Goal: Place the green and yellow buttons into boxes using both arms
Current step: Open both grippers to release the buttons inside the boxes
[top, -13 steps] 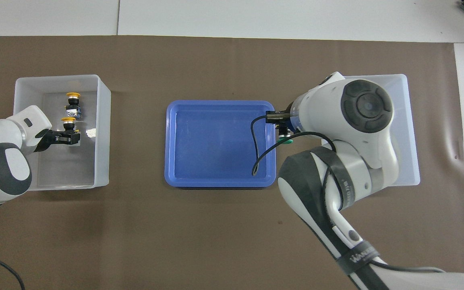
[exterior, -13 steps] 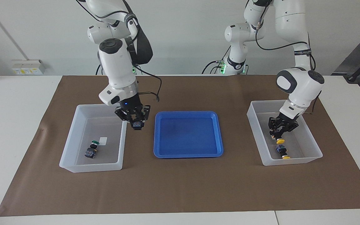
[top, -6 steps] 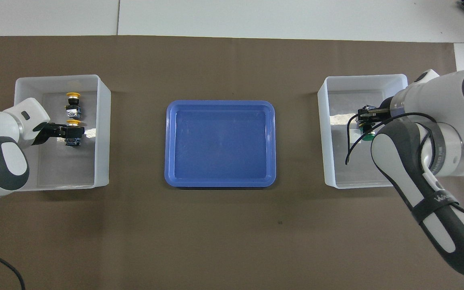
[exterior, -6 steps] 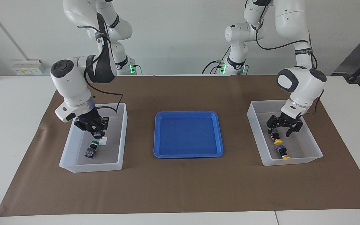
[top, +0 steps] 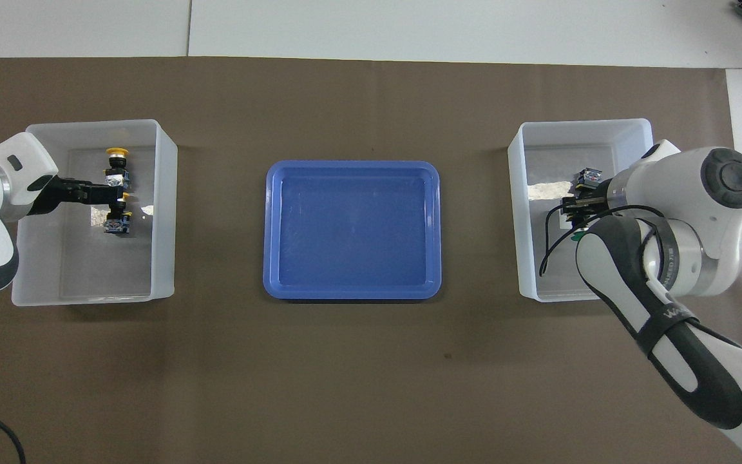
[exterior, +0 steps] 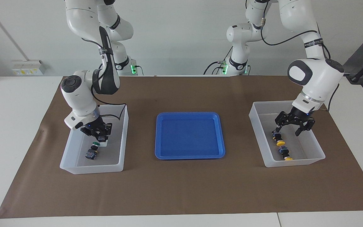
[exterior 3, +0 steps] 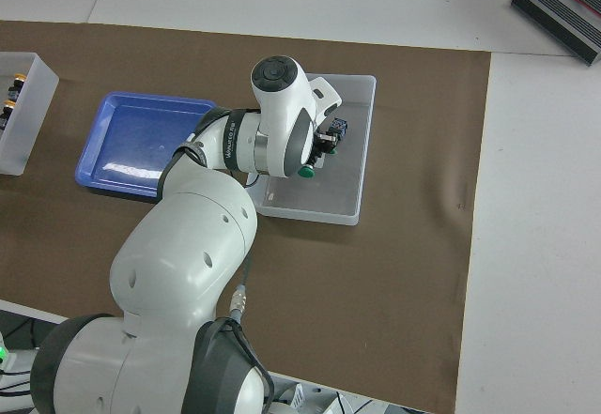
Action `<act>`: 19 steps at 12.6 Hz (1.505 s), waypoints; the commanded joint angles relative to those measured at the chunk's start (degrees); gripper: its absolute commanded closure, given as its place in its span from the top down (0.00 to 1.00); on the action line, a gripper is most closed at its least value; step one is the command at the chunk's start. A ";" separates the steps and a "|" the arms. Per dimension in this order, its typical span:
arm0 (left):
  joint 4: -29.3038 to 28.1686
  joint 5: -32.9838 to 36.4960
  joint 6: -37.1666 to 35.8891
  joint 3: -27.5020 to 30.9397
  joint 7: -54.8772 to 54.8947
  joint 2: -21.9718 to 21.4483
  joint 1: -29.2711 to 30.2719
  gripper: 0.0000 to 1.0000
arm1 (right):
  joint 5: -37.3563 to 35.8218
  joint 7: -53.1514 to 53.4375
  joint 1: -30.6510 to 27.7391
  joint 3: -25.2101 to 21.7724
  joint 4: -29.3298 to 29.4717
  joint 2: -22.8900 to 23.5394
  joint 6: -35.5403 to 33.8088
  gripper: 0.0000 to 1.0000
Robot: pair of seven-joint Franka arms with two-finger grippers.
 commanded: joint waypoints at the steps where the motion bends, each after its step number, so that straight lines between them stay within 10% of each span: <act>1: 3.83 5.46 -5.40 0.33 -6.22 -0.49 -2.69 1.00 | 0.60 -1.62 -0.97 0.83 -2.18 -1.40 1.37 0.63; 2: 5.33 7.40 -6.63 0.24 -9.21 -0.23 -3.57 1.00 | 0.51 -1.53 -0.97 0.83 -2.09 -1.40 1.37 1.00; 12: 10.35 13.92 -27.10 0.33 -17.06 -10.50 -8.24 1.00 | -1.33 14.64 5.45 1.09 8.97 -4.21 -9.60 1.00; 19: 27.82 14.80 -44.33 0.33 -17.33 -4.90 -7.36 1.00 | -1.60 9.64 2.20 0.22 18.82 -12.47 -32.27 1.00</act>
